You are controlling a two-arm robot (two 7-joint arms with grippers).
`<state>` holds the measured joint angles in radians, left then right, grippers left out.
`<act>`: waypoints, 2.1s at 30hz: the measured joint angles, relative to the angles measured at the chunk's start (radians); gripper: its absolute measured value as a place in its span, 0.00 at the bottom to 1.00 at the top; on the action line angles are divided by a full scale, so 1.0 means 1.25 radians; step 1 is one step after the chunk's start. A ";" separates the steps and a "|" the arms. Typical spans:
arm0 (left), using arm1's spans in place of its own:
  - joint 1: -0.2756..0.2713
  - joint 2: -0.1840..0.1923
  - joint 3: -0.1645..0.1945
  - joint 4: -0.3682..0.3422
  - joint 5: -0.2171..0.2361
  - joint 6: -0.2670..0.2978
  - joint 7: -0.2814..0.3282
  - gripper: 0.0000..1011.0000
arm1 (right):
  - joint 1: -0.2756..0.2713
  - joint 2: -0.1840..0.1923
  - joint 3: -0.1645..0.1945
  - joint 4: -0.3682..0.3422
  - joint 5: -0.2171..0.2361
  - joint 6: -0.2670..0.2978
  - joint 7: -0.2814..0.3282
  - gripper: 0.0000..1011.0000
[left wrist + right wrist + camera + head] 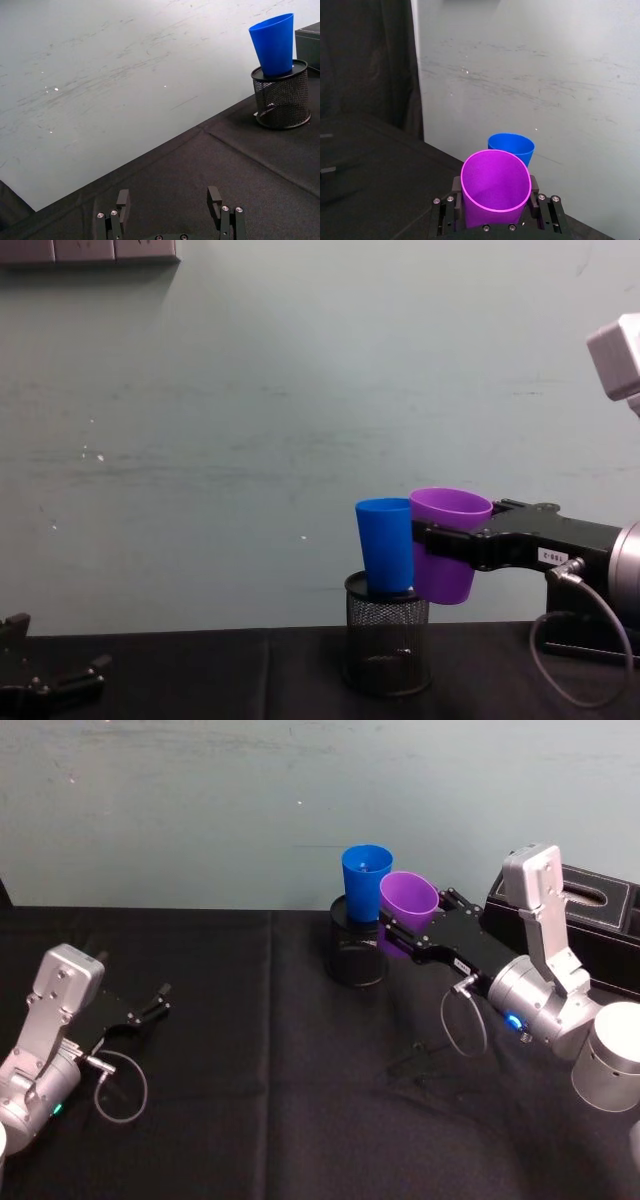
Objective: Pick up one cup with a gripper and tap it against the other cup.
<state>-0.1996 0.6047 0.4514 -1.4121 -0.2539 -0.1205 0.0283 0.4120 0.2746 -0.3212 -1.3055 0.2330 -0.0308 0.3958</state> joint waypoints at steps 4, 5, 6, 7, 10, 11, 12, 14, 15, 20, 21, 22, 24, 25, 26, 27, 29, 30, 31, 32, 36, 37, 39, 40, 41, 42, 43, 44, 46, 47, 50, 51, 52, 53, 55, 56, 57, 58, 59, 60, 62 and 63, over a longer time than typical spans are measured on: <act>0.000 0.000 0.000 0.000 0.000 0.000 0.000 1.00 | 0.002 -0.001 0.000 0.003 -0.001 -0.001 0.000 0.74; 0.000 0.000 0.000 0.000 0.000 0.000 0.000 1.00 | 0.002 -0.001 0.000 0.003 -0.001 -0.001 0.000 0.74; 0.000 0.000 0.000 0.000 0.000 0.000 0.000 1.00 | 0.003 -0.001 0.000 0.004 -0.001 -0.001 0.000 0.74; 0.000 0.000 0.000 0.000 0.000 0.000 0.000 1.00 | 0.003 -0.001 0.000 0.004 -0.001 -0.001 0.000 0.74; 0.000 0.000 0.000 0.000 0.000 0.000 0.000 1.00 | 0.004 -0.002 -0.001 0.005 -0.002 -0.001 0.000 0.74; 0.000 0.000 0.000 0.000 0.000 0.000 0.000 1.00 | 0.004 -0.002 -0.001 0.005 -0.002 -0.002 0.000 0.74; 0.000 0.000 0.000 0.000 0.000 0.000 0.000 1.00 | 0.004 -0.002 -0.001 0.006 -0.002 -0.002 -0.001 0.74; 0.000 0.000 0.000 0.000 0.000 0.000 0.000 1.00 | 0.004 -0.002 -0.001 0.006 -0.002 -0.002 -0.001 0.74; 0.000 0.000 0.000 0.000 0.000 0.000 0.000 1.00 | 0.005 -0.002 -0.001 0.007 -0.002 -0.002 -0.001 0.74; 0.000 0.000 0.000 0.000 0.000 0.000 0.000 1.00 | 0.005 -0.002 -0.001 0.007 -0.002 -0.002 -0.001 0.74; 0.000 0.000 0.000 0.000 0.000 0.000 0.000 1.00 | 0.005 -0.003 -0.001 0.007 -0.002 -0.002 -0.001 0.74; 0.000 0.000 0.000 0.000 0.000 0.000 0.000 1.00 | 0.005 -0.003 -0.001 0.008 -0.003 -0.002 -0.001 0.74; 0.000 0.000 0.000 0.000 0.000 0.000 0.000 1.00 | 0.005 -0.003 -0.001 0.008 -0.003 -0.003 -0.001 0.74; 0.000 0.000 0.000 0.000 0.000 0.000 0.000 1.00 | 0.006 -0.003 -0.001 0.008 -0.003 -0.003 -0.001 0.74; 0.000 0.000 0.000 0.000 0.000 0.000 0.000 1.00 | 0.006 -0.003 -0.001 0.008 -0.003 -0.003 -0.001 0.74; 0.000 0.000 0.000 0.000 0.000 0.000 0.000 1.00 | 0.005 -0.003 -0.001 0.007 -0.003 -0.003 -0.001 0.74; 0.000 0.000 0.000 0.000 0.000 0.000 0.000 1.00 | 0.004 -0.001 -0.002 0.004 -0.002 -0.002 -0.001 0.74; 0.000 0.000 0.000 0.000 0.000 0.000 0.000 1.00 | 0.003 0.001 -0.002 -0.001 -0.001 -0.001 -0.001 0.74; 0.000 0.000 0.000 0.000 0.000 0.000 0.000 1.00 | 0.000 0.004 -0.003 -0.009 0.002 0.002 0.001 0.74; 0.000 0.000 0.000 0.000 0.000 0.000 0.000 1.00 | -0.003 0.007 -0.004 -0.017 0.004 0.007 0.004 0.74; 0.000 0.000 0.000 0.000 0.000 0.000 0.000 1.00 | -0.016 0.017 -0.010 -0.042 0.008 0.025 0.005 0.74; 0.000 0.000 0.000 0.000 0.000 0.000 0.000 1.00 | -0.019 0.018 -0.011 -0.047 0.009 0.028 0.005 0.74; 0.000 0.000 0.000 0.000 0.000 0.000 0.000 1.00 | -0.028 0.023 -0.015 -0.059 0.011 0.036 0.006 0.74; 0.000 0.000 0.000 0.000 0.000 0.000 0.000 1.00 | -0.031 0.025 -0.016 -0.063 0.011 0.038 0.006 0.74; 0.000 0.000 0.000 0.000 0.000 0.000 0.000 1.00 | -0.034 0.026 -0.017 -0.066 0.012 0.039 0.006 0.74; 0.000 0.000 0.000 0.000 0.000 0.000 0.000 1.00 | -0.037 0.027 -0.018 -0.069 0.013 0.040 0.006 0.74; 0.000 0.000 0.000 0.000 0.000 0.000 0.000 1.00 | -0.045 0.030 -0.019 -0.074 0.014 0.041 0.006 0.74; 0.000 0.000 0.000 0.000 0.000 0.000 0.000 1.00 | -0.048 0.031 -0.020 -0.076 0.015 0.042 0.006 0.74; 0.000 0.000 0.000 0.000 0.000 0.000 0.000 1.00 | -0.060 0.032 -0.020 -0.081 0.018 0.043 0.002 0.74; 0.000 0.000 0.000 0.000 0.000 0.000 0.000 1.00 | -0.065 0.032 -0.020 -0.083 0.019 0.044 -0.001 0.74; 0.000 0.000 0.000 0.000 0.000 0.000 0.000 1.00 | -0.081 0.032 -0.019 -0.086 0.023 0.047 -0.009 0.74; 0.000 0.000 0.000 0.000 0.000 0.000 0.000 1.00 | -0.085 0.032 -0.019 -0.088 0.024 0.048 -0.011 0.74; 0.000 0.000 0.000 0.000 0.000 0.000 0.000 1.00 | -0.089 0.032 -0.019 -0.089 0.024 0.049 -0.013 0.74; 0.000 0.000 0.000 0.000 0.000 0.000 0.000 1.00 | -0.098 0.032 -0.018 -0.092 0.027 0.051 -0.016 0.74; 0.000 0.000 0.000 0.000 0.000 0.000 0.000 1.00 | -0.106 0.031 -0.016 -0.096 0.029 0.053 -0.020 0.74; 0.000 0.000 0.000 0.000 0.000 0.000 0.000 1.00 | -0.114 0.031 -0.015 -0.099 0.030 0.054 -0.025 0.74; 0.000 0.000 0.000 0.000 0.000 0.000 0.000 1.00 | -0.118 0.030 -0.014 -0.101 0.031 0.054 -0.027 0.74; 0.000 0.000 0.000 0.000 0.000 0.000 0.000 1.00 | -0.123 0.030 -0.013 -0.104 0.031 0.054 -0.031 0.74; 0.000 0.000 0.000 0.000 0.000 0.000 0.000 1.00 | -0.132 0.029 -0.011 -0.108 0.031 0.053 -0.037 0.74; 0.000 0.000 0.000 0.000 0.000 0.000 0.000 1.00 | -0.141 0.028 -0.008 -0.113 0.031 0.052 -0.043 0.74; 0.000 0.000 0.000 0.000 0.000 0.000 0.000 1.00 | -0.150 0.027 -0.007 -0.118 0.029 0.049 -0.049 0.74; 0.000 0.000 0.000 0.000 0.000 0.000 0.000 1.00 | -0.154 0.027 -0.006 -0.122 0.028 0.048 -0.052 0.74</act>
<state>-0.1995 0.6047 0.4514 -1.4119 -0.2539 -0.1205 0.0283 0.2195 0.3087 -0.3291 -1.4575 0.2676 0.0293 0.3306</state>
